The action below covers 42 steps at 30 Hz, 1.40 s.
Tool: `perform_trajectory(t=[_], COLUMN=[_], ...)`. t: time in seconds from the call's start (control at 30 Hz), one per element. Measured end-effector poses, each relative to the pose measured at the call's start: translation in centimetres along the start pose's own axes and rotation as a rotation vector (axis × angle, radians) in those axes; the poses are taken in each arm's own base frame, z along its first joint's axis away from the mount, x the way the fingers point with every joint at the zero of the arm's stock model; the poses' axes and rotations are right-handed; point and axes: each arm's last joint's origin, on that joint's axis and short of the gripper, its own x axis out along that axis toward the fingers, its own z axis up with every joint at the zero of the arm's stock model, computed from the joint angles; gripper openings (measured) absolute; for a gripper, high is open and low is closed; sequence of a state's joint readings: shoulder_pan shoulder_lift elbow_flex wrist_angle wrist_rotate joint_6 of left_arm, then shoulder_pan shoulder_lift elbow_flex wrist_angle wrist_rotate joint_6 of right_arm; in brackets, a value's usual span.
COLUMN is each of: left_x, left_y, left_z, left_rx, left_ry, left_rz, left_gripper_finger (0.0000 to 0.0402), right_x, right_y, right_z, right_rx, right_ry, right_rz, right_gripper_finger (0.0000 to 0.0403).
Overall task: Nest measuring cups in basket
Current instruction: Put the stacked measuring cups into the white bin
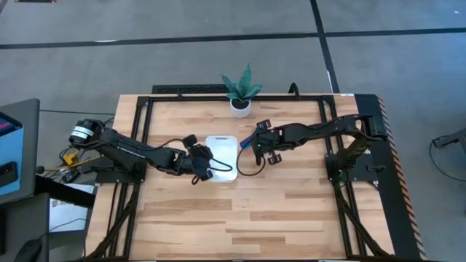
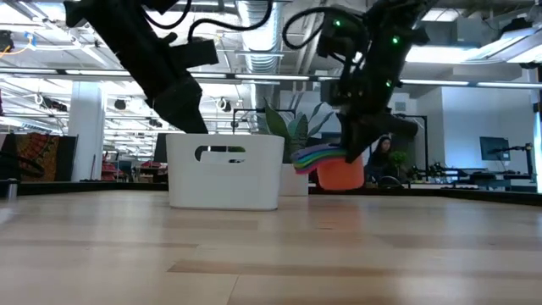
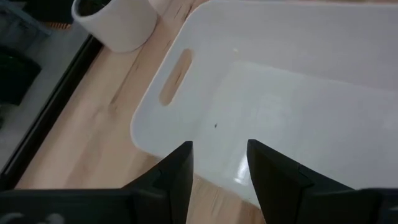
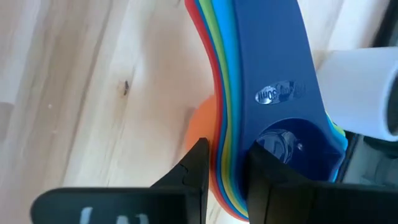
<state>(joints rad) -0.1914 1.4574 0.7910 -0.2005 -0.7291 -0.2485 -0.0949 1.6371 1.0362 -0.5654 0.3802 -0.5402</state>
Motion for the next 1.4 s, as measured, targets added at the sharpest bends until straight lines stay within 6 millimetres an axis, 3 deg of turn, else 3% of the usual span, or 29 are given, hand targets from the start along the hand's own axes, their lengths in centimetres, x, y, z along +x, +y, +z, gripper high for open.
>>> perform_trajectory(t=[0.3,0.43,0.53,0.9,1.2,1.4], left_x=[-0.1,-0.6,-1.5,-5.6,-5.9,-5.8], left_y=[0.6,1.2,2.0,3.7,3.5,3.5], left_z=[-1.2,-1.4,-1.0,0.3,-0.1,-0.3], left_rx=[-0.086,-0.156,-0.203,-0.29,-0.331,-0.336], left_ry=[0.079,0.078,0.052,-0.098,-0.087,-0.078], left_rz=[0.098,0.163,0.185,0.168,0.154,0.152], left_gripper_finger=[0.0141,0.0141,0.0141,0.0141,0.0141,0.0141], right_x=[-4.3,-6.5,-7.0,-3.2,-0.3,0.8], right_y=[-2.4,-3.6,-3.7,-0.3,1.9,2.9], right_z=[0.8,1.2,2.1,7.3,10.3,10.5], right_rx=[0.066,0.126,0.158,0.096,-0.004,-0.047], right_ry=[-0.125,-0.268,-0.408,-0.574,-0.518,-0.433], right_rz=[-0.06,-0.098,-0.042,-0.002,0.049,0.1], right_gripper_finger=[0.008,0.0081,0.0081,0.0081,0.0082,0.0082])
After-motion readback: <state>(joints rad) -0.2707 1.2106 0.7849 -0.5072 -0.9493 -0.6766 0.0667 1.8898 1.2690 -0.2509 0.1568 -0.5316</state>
